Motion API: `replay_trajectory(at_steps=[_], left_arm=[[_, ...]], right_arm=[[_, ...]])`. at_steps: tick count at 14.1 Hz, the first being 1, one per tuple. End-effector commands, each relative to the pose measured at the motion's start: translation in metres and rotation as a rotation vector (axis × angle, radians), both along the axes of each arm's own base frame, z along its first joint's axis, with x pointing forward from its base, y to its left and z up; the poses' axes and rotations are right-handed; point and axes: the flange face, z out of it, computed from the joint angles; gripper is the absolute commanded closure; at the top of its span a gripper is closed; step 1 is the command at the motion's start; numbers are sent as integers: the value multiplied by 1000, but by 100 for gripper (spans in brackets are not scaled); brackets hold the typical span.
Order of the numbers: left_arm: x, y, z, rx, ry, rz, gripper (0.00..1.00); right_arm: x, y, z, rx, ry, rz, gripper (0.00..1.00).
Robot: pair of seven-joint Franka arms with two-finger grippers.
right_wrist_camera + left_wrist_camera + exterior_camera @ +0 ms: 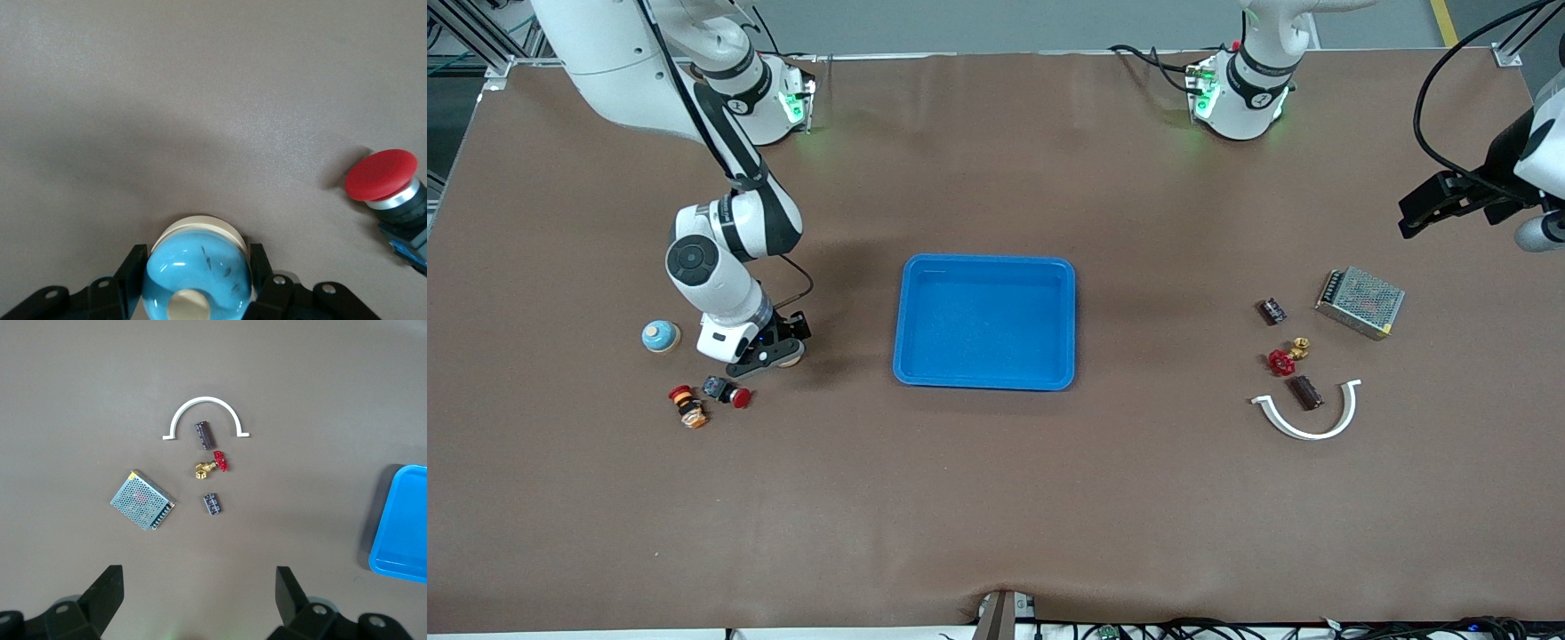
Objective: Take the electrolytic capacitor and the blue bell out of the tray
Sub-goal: 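Carry the bell beside the breaker and lower it with the right gripper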
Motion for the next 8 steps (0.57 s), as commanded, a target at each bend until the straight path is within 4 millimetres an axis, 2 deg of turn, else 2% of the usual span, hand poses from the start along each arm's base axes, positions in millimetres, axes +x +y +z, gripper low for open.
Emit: replay_trajectory(at_steps=[1, 2, 3, 4, 8], left_arm=[[-14, 0, 0, -28, -23, -31, 0], [-16, -2, -2, -27, -21, -44, 0], [-17, -6, -3, -29, -19, -63, 0], [-18, -7, -2, -32, -20, -71, 0], [-22, -16, -1, -31, -15, -90, 0]], right_arm=[[1, -1, -1, 8, -8, 8, 55], [2, -1, -1, 9, -8, 5, 45], [2, -1, 0, 10, -9, 2, 15], [3, -1, 0, 10, -9, 1, 0], [6, 4, 6, 13, -14, -16, 0]])
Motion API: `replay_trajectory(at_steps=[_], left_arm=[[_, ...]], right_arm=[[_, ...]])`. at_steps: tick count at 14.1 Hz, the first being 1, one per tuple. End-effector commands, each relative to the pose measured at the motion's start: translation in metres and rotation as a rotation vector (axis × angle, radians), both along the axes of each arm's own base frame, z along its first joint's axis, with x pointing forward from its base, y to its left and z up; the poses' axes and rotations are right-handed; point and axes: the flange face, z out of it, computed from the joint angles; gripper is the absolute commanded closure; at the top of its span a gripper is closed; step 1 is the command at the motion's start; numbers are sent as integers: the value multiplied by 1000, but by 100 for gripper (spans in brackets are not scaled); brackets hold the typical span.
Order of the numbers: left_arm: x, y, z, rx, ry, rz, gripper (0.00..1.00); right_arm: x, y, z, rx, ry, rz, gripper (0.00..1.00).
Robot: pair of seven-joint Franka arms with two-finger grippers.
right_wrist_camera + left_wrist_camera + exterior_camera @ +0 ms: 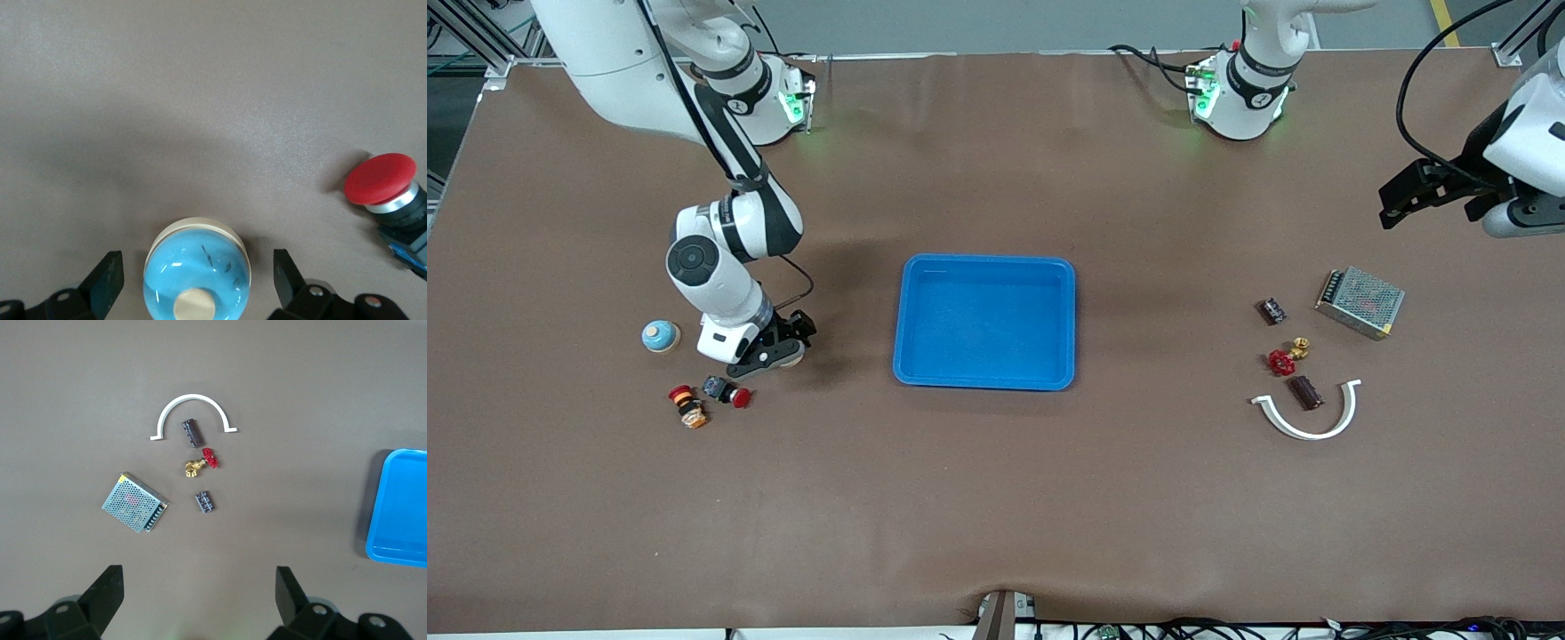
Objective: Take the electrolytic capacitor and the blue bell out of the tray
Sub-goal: 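Carry the bell beside the breaker and lower it with the right gripper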
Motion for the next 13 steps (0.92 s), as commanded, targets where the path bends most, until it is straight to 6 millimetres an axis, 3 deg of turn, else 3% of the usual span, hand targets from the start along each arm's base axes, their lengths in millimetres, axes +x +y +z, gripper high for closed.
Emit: replay_trajectory(at_steps=[1, 3, 5, 9, 13], left_arm=[[-11, 0, 5, -21, -12, -34, 0], [-11, 2, 6, -21, -12, -54, 0], [-9, 4, 4, -21, -9, -63, 0], [-7, 1, 1, -22, -2, -72, 0], [-7, 0, 1, -30, 0, -73, 0]], right_arm=[[6, 6, 9, 15, -15, -38, 0], [5, 23, 27, 12, 8, -63, 0], [12, 33, 66, -13, 79, -88, 0], [21, 53, 178, -71, 196, -122, 0], [21, 51, 287, -111, 259, -174, 0]])
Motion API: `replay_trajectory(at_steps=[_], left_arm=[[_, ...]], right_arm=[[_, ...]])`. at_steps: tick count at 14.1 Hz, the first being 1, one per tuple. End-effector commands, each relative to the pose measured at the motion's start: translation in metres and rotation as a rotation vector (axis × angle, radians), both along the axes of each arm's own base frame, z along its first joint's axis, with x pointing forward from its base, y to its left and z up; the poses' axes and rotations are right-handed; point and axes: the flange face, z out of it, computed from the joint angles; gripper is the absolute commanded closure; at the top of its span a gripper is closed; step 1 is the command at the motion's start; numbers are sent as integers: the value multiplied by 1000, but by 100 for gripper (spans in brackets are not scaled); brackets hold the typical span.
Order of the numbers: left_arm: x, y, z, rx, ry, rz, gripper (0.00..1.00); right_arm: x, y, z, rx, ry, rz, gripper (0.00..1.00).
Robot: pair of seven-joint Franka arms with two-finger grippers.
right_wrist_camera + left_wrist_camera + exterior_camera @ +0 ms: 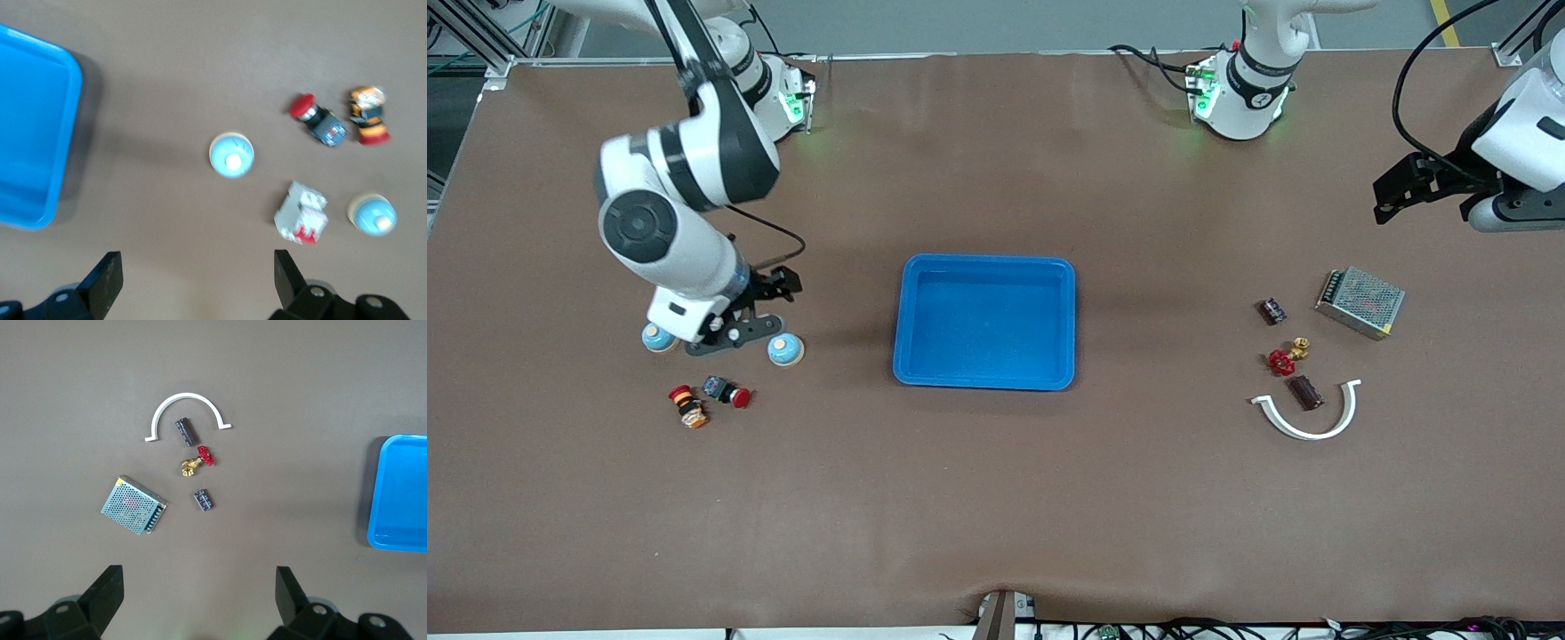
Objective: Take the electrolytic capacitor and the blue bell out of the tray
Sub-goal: 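Open the right gripper and raise it off the bell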
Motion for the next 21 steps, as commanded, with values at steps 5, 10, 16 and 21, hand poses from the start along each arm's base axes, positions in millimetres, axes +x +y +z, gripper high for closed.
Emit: replay_trajectory(at_steps=[5, 10, 16, 21], left_arm=[[-4, -4, 0, -23, -3, -24, 0], [-4, -7, -2, -23, 0, -29, 0], [-5, -9, -3, -21, 8, -30, 0], [-5, -8, -4, -20, 9, -29, 0]], right_arm=[[-2, -30, 162, -32, 15, -84, 0], [0, -110, 231, -39, -61, -212, 0], [-15, -220, 263, 12, -66, -285, 0], [-14, -239, 266, 92, -101, -349, 0]])
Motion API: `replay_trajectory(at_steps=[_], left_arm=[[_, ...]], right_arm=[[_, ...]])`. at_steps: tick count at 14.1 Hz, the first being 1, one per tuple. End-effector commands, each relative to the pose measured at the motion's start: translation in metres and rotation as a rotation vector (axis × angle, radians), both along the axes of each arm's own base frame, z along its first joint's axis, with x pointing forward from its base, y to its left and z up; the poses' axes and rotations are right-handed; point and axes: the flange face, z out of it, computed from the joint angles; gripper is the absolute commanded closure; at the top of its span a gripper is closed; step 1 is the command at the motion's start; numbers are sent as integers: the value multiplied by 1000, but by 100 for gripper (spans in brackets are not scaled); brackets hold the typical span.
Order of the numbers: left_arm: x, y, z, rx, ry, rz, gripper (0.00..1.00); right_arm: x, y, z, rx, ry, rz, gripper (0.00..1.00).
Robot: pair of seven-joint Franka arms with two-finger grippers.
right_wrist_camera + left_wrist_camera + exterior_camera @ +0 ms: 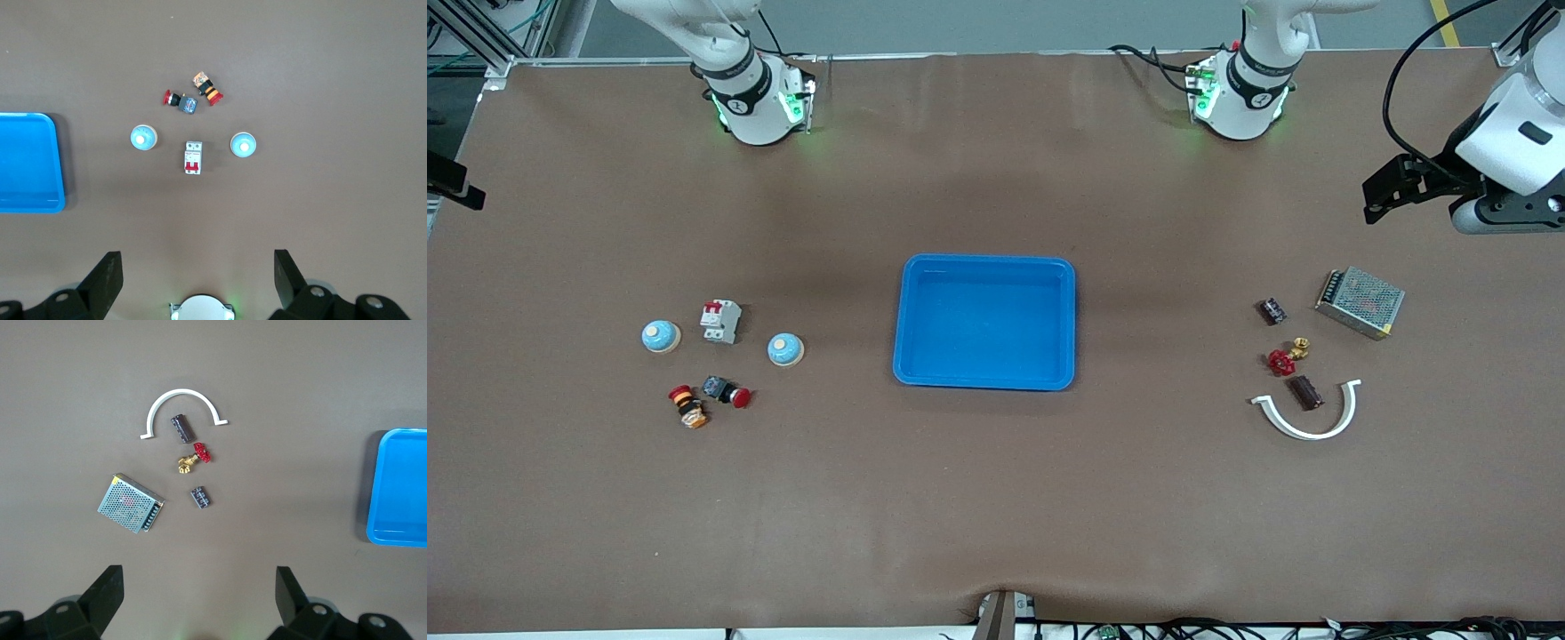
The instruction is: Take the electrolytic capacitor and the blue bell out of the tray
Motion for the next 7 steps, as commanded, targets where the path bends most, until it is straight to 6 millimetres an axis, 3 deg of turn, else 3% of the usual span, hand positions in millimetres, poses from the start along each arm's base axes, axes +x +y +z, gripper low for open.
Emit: replay_trajectory(at_steps=[1, 4, 7], left_arm=[[-4, 0, 0, -21, 1, -15, 0], [-5, 3, 2, -21, 0, -11, 0], [-6, 3, 3, -20, 0, -9, 0]], right_arm=[[0, 5, 4, 7, -16, -18, 0], [2, 23, -17, -31, -19, 16, 0], [-3, 27, -29, -46, -47, 18, 0]])
